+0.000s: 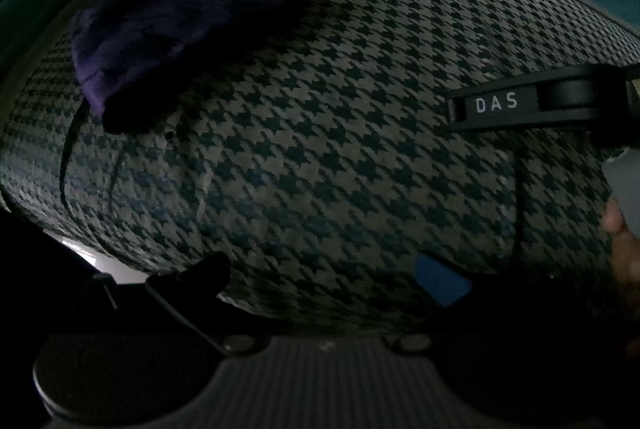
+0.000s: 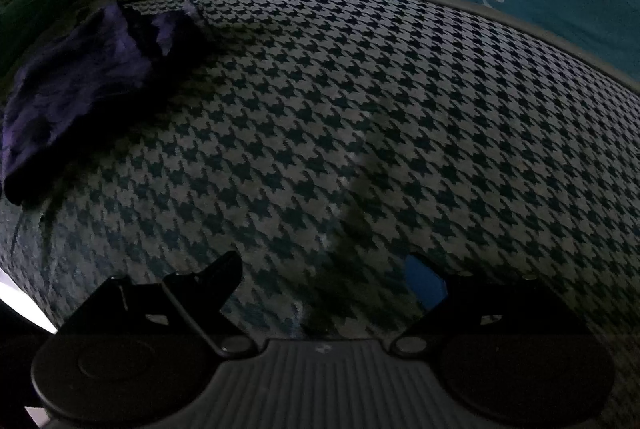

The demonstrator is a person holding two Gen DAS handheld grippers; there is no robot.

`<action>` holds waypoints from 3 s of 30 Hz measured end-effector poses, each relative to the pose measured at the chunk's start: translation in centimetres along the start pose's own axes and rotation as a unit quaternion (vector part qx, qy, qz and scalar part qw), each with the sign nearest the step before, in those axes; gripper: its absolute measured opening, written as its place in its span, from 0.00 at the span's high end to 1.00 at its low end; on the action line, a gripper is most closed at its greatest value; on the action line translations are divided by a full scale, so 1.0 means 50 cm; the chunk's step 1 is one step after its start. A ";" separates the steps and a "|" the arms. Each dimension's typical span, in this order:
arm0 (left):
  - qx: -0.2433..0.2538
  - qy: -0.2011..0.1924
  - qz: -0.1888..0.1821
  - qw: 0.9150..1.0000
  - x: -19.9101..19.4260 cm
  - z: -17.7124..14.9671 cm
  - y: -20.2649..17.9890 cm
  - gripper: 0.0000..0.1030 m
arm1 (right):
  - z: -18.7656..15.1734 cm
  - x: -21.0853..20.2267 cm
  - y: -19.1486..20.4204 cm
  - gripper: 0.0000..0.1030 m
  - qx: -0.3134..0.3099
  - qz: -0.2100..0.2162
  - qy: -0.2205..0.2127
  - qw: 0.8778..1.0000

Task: Fold clothes

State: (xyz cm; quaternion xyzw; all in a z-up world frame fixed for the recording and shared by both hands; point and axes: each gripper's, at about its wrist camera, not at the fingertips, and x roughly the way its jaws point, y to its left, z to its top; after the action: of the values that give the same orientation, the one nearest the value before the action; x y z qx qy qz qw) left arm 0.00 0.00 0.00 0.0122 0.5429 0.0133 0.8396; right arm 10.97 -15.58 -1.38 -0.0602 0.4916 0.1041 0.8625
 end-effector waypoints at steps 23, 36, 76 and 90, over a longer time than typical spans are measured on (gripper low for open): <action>0.006 -0.012 0.018 1.000 0.015 -0.003 -0.090 0.00 | -0.050 -0.015 -0.107 0.13 0.020 -0.008 -0.016 1.000; 0.023 -0.039 0.036 0.998 0.025 0.054 -0.126 0.00 | -0.051 -0.031 -0.187 0.13 0.025 -0.016 -0.042 0.999; -0.007 -0.101 0.079 0.992 0.152 0.372 -0.252 0.00 | 0.081 0.106 -0.596 0.03 0.061 -0.080 -0.177 0.979; 0.016 -0.082 0.064 0.994 0.155 0.326 -0.251 0.00 | 0.077 0.110 -0.597 0.00 0.080 -0.099 -0.178 0.976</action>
State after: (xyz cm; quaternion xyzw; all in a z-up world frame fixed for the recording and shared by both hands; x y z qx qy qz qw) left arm 18.17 -12.38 -0.83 0.0610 0.4704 0.0569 0.8785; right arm 24.02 -43.11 -4.10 -0.0203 0.3286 -0.0126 0.9442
